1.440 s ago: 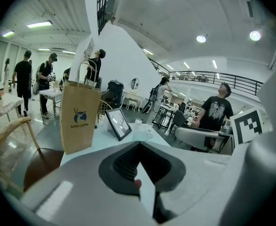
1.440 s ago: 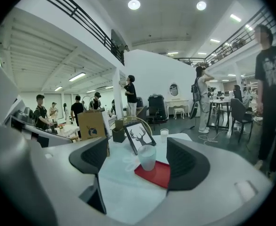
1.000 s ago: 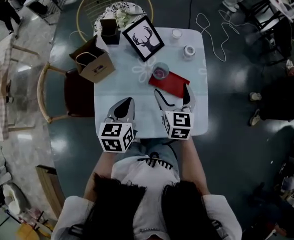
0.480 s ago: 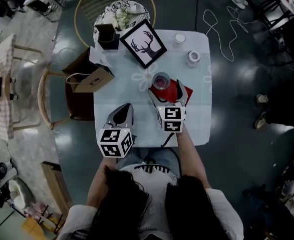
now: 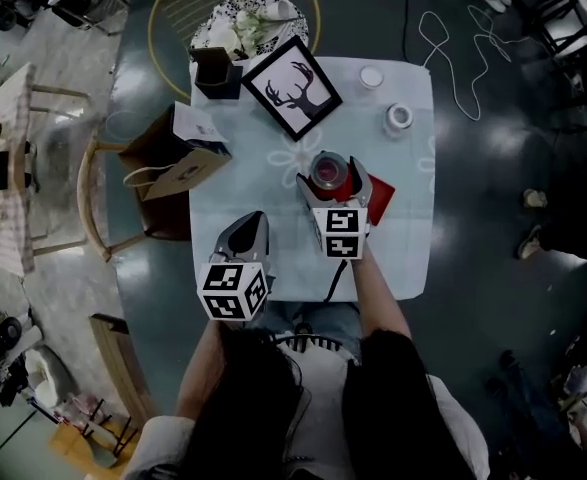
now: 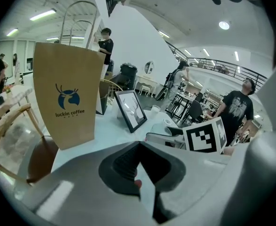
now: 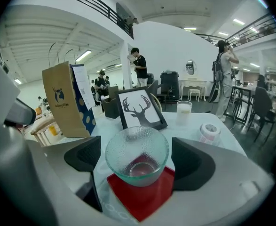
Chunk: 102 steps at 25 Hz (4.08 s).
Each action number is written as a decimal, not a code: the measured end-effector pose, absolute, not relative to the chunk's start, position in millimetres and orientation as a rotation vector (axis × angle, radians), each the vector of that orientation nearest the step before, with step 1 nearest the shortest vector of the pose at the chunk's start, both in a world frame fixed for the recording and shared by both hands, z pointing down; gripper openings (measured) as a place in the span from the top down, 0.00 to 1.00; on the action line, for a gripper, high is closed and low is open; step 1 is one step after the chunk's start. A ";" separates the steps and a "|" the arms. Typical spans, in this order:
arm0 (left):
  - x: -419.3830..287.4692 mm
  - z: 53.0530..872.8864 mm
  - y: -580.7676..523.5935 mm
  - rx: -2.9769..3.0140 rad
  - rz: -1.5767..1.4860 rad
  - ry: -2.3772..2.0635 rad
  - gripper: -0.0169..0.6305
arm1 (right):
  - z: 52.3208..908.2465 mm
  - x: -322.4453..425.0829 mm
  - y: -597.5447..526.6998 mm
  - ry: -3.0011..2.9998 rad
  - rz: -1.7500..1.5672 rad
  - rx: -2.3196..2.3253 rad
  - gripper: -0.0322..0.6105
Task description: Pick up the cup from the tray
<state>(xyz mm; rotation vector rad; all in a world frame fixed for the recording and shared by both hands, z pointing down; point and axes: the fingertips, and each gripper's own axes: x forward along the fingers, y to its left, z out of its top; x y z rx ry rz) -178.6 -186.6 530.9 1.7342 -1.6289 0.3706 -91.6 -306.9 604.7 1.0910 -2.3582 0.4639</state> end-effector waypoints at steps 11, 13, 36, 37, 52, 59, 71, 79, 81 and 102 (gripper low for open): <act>-186.1 542.5 -185.4 1.689 0.412 -1.657 0.97 | 620.1 -93.4 -306.4 -2.328 0.428 1.003 0.30; -187.6 541.4 -184.7 1.677 0.408 -1.660 0.97 | 619.4 -91.9 -305.0 -2.337 0.447 1.003 0.30; -138.5 539.9 -181.8 1.813 0.439 -1.556 0.97 | 589.7 79.1 -268.9 -2.178 0.477 1.407 0.30; -134.2 540.7 -181.6 1.820 0.444 -1.545 0.97 | 590.7 87.1 -265.9 -2.162 0.474 1.419 0.30; -103.6 544.1 -181.1 1.862 0.465 -1.462 0.97 | 626.5 138.5 -231.1 -2.059 0.623 1.500 0.30; -111.4 552.3 -179.4 1.827 0.480 -1.469 0.97 | 615.9 136.6 -236.2 -2.079 0.514 1.573 0.27; -107.7 542.4 -182.2 1.841 0.435 -1.469 0.97 | 541.6 131.2 -242.4 -2.250 0.561 1.645 0.17; -96.3 525.8 -184.1 1.931 0.429 -1.455 0.97 | 509.6 130.3 -227.9 -2.270 0.517 1.655 0.40; -93.9 518.9 -185.6 1.952 0.419 -1.458 0.97 | 502.2 128.0 -222.5 -2.268 0.499 1.651 0.57; -77.0 488.1 -186.5 2.067 0.358 -1.468 0.97 | 486.7 89.6 -193.4 -2.251 0.485 1.541 0.91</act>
